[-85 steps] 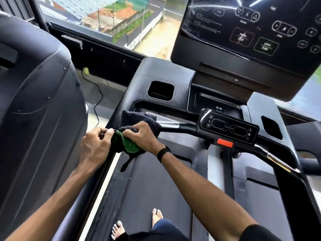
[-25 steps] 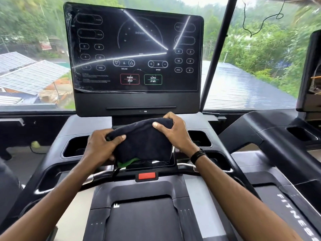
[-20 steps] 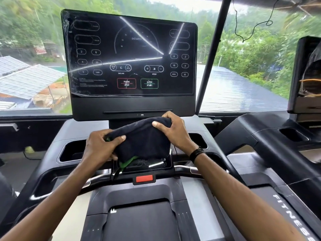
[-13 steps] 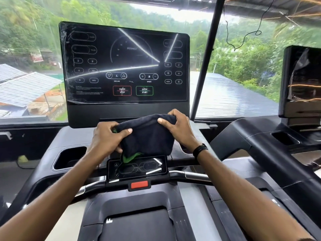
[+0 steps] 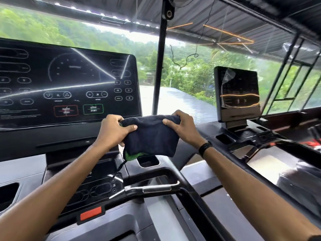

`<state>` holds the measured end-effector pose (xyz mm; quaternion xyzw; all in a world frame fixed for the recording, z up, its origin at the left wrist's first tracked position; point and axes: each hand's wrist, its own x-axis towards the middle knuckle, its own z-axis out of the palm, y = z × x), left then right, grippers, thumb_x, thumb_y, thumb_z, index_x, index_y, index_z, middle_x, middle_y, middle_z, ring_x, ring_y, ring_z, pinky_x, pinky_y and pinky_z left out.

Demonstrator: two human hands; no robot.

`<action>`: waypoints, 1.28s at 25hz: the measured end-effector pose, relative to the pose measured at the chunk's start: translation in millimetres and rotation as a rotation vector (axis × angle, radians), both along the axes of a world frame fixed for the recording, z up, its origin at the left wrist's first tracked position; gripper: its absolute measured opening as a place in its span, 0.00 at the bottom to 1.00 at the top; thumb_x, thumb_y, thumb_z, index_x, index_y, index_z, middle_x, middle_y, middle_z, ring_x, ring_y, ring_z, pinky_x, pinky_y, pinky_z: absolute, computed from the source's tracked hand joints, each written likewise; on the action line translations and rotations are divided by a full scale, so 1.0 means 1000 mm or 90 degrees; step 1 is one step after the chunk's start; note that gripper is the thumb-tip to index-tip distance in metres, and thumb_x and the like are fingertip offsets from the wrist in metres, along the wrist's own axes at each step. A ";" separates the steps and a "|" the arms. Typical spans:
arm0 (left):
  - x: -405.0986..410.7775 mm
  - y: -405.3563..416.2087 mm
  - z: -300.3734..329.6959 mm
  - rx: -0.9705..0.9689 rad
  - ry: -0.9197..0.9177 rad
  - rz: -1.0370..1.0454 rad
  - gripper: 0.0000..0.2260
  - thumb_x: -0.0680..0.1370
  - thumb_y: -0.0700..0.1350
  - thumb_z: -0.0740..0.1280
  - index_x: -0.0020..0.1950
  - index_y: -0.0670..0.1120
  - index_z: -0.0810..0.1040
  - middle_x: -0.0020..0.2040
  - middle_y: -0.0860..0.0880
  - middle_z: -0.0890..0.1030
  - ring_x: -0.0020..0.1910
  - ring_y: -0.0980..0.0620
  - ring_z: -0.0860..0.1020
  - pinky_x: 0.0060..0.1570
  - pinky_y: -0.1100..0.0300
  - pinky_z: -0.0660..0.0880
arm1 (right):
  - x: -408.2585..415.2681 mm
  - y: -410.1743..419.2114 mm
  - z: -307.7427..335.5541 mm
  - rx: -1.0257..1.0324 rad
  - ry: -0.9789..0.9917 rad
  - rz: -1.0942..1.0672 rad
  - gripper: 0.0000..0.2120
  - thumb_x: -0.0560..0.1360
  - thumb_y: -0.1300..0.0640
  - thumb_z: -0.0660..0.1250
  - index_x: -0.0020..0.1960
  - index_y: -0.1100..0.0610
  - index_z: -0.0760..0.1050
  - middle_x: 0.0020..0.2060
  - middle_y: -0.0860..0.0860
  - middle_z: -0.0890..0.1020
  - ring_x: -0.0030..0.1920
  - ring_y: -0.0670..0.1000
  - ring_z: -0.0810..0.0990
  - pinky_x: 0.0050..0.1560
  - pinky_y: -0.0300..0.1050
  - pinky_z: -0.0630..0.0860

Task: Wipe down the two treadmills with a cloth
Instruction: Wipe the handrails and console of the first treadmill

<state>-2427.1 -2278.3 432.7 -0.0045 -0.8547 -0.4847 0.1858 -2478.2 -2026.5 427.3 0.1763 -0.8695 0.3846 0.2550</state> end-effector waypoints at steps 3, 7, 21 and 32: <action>-0.001 0.011 0.006 -0.035 0.004 -0.029 0.14 0.72 0.47 0.77 0.42 0.38 0.78 0.34 0.41 0.83 0.21 0.45 0.79 0.17 0.62 0.70 | 0.009 0.017 0.008 0.030 0.001 -0.030 0.18 0.73 0.41 0.73 0.41 0.54 0.72 0.35 0.49 0.77 0.38 0.51 0.76 0.40 0.52 0.72; 0.003 0.007 0.012 -0.081 -0.010 -0.066 0.14 0.73 0.50 0.77 0.41 0.40 0.80 0.32 0.42 0.83 0.21 0.46 0.79 0.21 0.60 0.73 | 0.025 0.019 0.011 0.053 -0.011 -0.068 0.19 0.72 0.40 0.73 0.36 0.49 0.67 0.33 0.47 0.75 0.38 0.52 0.75 0.39 0.52 0.71; 0.032 -0.072 0.000 -0.108 0.000 -0.053 0.10 0.69 0.46 0.79 0.38 0.47 0.79 0.34 0.50 0.80 0.34 0.48 0.79 0.36 0.56 0.74 | 0.093 -0.054 -0.002 0.162 -0.047 -0.146 0.17 0.72 0.40 0.73 0.38 0.51 0.73 0.36 0.46 0.79 0.39 0.48 0.76 0.38 0.46 0.70; 0.043 -0.091 0.027 -0.061 0.090 -0.017 0.07 0.69 0.45 0.79 0.42 0.50 0.84 0.38 0.52 0.81 0.42 0.49 0.78 0.43 0.58 0.70 | 0.106 -0.075 0.043 0.204 -0.023 -0.128 0.11 0.72 0.50 0.76 0.44 0.55 0.76 0.40 0.51 0.81 0.42 0.53 0.78 0.41 0.48 0.72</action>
